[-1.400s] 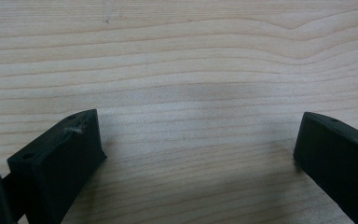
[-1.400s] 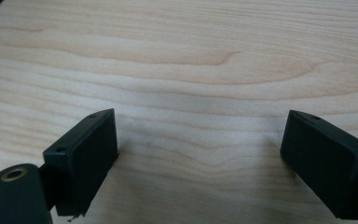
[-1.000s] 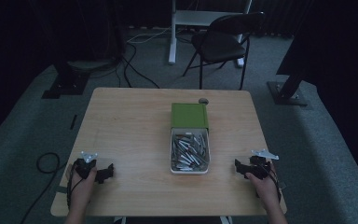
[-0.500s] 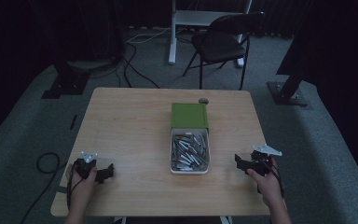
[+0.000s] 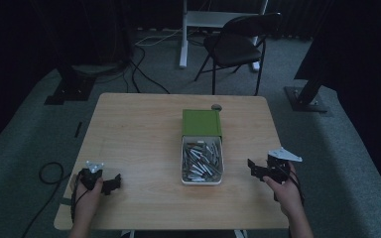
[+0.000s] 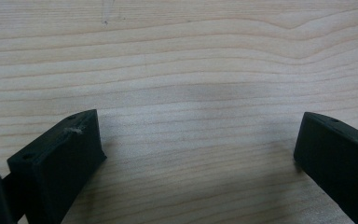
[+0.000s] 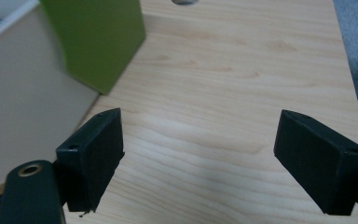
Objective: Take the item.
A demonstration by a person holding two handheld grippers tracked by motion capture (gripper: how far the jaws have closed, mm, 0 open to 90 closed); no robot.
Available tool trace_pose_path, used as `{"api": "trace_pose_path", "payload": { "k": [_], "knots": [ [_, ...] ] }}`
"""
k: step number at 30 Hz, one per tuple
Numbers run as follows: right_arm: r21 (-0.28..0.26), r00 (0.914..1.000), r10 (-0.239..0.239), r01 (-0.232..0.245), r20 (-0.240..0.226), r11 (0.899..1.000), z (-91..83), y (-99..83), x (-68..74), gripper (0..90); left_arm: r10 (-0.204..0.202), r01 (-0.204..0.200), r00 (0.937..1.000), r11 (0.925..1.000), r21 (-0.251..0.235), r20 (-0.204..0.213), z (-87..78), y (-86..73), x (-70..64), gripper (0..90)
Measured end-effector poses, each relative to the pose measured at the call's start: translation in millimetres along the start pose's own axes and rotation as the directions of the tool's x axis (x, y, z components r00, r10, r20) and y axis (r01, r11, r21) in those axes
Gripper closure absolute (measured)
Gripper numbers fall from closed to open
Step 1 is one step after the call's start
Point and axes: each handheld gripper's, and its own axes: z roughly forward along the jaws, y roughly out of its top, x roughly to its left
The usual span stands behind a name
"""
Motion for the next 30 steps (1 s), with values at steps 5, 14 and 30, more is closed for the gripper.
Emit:
{"api": "trace_pose_path", "payload": {
  "k": [5, 14, 30],
  "knots": [
    [-0.024, 0.999, -0.008, 0.007, -0.043, 1.0, -4.7, 8.4, 6.8, 15.5, 0.0, 0.0, 1.0, 1.0, 0.0, 0.0, 0.0, 0.0, 0.0, 1.5],
    [-0.073, 0.9878, -0.072, 0.062, -0.138, 0.995, -14.9, 23.0, 26.6, 16.2, 0.0, 0.0, 1.0, 1.0, 0.0, 0.0, 0.0, 0.0, 0.0, 1.5],
    [-0.14, 0.9431, -0.219, 0.188, -0.25, 0.972, -22.0, 41.3, 71.5, 24.9, 0.0, 0.0, 1.0, 1.0, -0.001, 0.001, 0.1, 0.0, 0.0, 1.5]
  ]
}}
